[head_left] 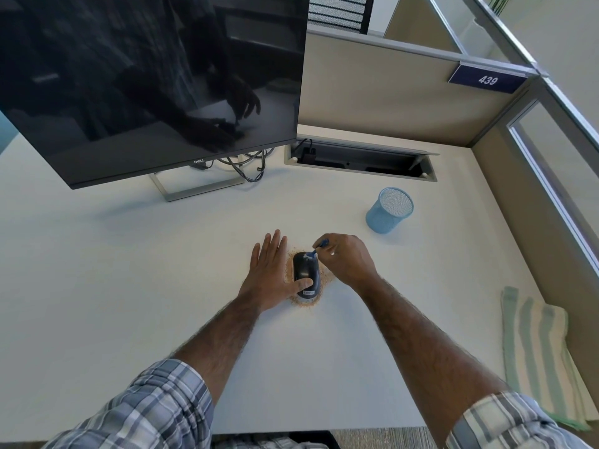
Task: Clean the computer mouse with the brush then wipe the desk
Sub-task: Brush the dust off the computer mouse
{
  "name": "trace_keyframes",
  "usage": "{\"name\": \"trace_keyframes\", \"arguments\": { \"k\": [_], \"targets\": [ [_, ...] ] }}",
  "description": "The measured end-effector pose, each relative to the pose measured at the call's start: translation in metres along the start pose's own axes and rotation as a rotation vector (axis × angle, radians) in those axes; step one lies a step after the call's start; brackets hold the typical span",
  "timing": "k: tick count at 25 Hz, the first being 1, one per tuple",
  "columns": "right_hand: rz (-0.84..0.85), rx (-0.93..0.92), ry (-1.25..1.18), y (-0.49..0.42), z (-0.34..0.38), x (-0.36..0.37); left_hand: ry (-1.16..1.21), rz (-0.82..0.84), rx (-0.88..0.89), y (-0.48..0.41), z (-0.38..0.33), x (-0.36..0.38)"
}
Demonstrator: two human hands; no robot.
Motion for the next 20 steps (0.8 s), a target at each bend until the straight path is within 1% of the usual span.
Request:
{"name": "trace_keyframes", "arguments": {
  "k": [3,6,10,13,16,18,20],
  "targets": [
    [-0.055,0.038,0.025,0.003,-0.006,-0.006,-0.006,-0.004,-0.005,0.0,0.0,-0.001],
    [-0.039,0.044,-0.028,0.004,-0.006,-0.004,0.0,-0.003,-0.003,0.0,0.0,-0.001],
    [-0.084,0.097,-0.012,0.01,-0.015,-0.009,-0.005,-0.001,-0.001,0.0,0.0,0.0],
    [-0.06,0.07,-0.076,0.009,-0.012,-0.005,-0.003,-0.001,0.005,0.0,0.0,0.001],
    [-0.066,0.069,-0.024,0.009,-0.011,-0.008,-0.003,-0.003,0.002,-0.002,0.002,0.002],
    [-0.082,0.058,-0.048,0.009,-0.011,-0.01,-0.008,-0.004,0.001,-0.002,0.001,0.001],
    [-0.045,0.027,-0.076,0.009,-0.007,-0.004,-0.004,-0.004,0.001,-0.002,0.001,0.001]
  ]
}}
Point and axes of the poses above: each hand's wrist, its own y-axis away from the middle knuckle, its own x-axis out of the palm, z = x × y, the point moved 9 cm from there along -y, towards the middle knuckle, and after that the axes turned 14 degrees about -x, right-handed, at the moved point
